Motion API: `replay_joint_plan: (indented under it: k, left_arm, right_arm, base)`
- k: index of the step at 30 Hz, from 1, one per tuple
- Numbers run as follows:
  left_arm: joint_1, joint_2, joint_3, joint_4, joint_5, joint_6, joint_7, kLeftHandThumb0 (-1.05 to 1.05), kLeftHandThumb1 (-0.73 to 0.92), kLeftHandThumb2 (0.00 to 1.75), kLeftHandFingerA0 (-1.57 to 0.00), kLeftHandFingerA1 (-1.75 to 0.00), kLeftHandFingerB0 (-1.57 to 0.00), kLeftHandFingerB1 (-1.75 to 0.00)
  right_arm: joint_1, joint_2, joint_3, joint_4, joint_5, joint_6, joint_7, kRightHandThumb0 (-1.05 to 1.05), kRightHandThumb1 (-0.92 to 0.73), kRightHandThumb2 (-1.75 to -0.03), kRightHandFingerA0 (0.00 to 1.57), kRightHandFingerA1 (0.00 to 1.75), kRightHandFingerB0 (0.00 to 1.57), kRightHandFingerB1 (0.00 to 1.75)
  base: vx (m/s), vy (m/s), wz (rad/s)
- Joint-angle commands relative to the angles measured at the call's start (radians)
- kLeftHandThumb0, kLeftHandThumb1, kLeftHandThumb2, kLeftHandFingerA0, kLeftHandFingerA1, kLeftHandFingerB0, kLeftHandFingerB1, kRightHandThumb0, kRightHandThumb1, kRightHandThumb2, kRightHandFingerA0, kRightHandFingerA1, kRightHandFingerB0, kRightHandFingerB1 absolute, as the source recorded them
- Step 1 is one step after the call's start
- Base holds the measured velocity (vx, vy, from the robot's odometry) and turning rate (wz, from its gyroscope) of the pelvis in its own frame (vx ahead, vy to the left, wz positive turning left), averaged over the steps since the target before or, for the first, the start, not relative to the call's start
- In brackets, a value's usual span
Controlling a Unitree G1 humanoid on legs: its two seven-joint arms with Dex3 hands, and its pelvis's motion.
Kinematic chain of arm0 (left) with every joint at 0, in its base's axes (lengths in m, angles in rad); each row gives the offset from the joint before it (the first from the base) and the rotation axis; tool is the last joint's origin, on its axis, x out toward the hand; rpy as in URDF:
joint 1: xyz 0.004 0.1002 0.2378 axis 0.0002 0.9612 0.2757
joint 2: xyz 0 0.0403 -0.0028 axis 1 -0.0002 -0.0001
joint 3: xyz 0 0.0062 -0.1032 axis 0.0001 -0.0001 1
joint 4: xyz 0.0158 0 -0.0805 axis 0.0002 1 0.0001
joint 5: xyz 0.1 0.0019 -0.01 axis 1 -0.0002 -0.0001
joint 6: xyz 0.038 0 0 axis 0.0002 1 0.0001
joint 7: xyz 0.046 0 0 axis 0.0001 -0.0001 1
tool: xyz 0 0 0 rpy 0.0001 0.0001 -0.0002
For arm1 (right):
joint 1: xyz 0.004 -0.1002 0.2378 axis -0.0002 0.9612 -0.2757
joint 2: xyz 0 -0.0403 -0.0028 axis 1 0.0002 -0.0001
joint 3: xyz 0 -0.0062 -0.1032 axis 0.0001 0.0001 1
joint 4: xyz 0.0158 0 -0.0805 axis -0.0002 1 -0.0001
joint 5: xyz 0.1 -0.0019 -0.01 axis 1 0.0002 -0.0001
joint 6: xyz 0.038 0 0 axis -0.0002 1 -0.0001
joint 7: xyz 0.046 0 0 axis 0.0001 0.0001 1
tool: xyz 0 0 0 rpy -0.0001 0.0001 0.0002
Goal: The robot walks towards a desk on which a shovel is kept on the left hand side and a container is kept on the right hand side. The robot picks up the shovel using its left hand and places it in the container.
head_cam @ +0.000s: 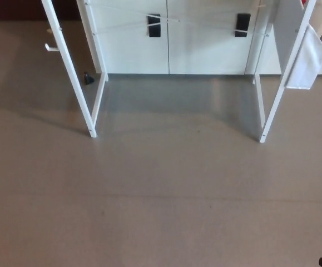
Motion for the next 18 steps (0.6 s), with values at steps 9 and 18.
replay_joint_plan:
  k: [9, 18]
  left_arm:
    - [0.007, 0.021, 0.004, -0.002, 0.011, -0.060, -0.009, -0.26, 0.58, 0.58, -0.50, -0.37, -0.44, -0.35]
    - [0.007, 0.016, 0.006, -0.009, 0.010, -0.051, 0.008, -0.29, 0.59, 0.58, -0.51, -0.37, -0.48, -0.35]
  right_arm:
    - [-0.014, -0.009, 0.007, 0.035, -0.017, -0.058, 0.001, -0.24, -0.53, -0.55, 0.77, 0.59, 0.60, 0.51]
    - [-0.011, -0.014, 0.012, 0.042, -0.021, -0.071, 0.006, -0.25, -0.53, -0.55, 0.78, 0.58, 0.60, 0.51]
  base:
    - [0.18, 0.084, 0.04]
    - [0.11, -0.189, 0.09]
